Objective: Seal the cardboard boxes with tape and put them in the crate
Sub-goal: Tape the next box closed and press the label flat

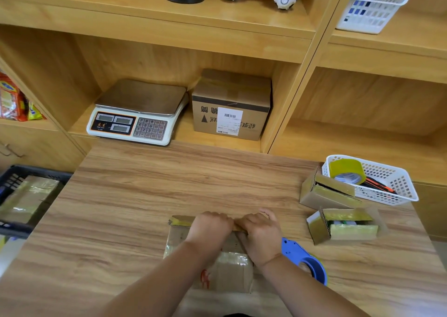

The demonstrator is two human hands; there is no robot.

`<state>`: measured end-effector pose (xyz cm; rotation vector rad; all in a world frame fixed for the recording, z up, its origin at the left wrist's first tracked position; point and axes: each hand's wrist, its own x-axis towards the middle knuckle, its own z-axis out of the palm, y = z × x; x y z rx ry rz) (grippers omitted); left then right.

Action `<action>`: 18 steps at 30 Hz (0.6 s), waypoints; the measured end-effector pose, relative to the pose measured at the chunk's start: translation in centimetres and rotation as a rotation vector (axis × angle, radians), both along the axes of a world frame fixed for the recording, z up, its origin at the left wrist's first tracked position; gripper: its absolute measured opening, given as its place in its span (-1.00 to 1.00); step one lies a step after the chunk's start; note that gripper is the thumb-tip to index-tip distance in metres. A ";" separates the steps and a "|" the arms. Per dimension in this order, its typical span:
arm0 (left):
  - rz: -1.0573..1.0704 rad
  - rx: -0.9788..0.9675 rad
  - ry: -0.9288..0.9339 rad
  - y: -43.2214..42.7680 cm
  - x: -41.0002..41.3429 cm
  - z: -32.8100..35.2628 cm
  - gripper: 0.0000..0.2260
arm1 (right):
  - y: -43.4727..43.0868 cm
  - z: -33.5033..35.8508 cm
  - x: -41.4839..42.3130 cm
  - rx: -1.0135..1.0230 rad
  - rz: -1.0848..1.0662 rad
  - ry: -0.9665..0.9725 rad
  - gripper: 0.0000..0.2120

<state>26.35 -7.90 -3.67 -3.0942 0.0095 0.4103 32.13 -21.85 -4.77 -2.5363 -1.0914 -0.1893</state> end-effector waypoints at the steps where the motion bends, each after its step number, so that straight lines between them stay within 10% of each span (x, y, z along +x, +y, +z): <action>1: -0.002 -0.016 -0.029 -0.1 0.0 0.0 -0.74 | 0.0 0.0 0.0 0.000 0.008 -0.007 -0.75; 18: -0.024 -0.250 -0.397 -0.1 -1.9 -0.6 -0.66 | -0.5 0.1 -0.2 0.100 0.104 -0.119 -0.76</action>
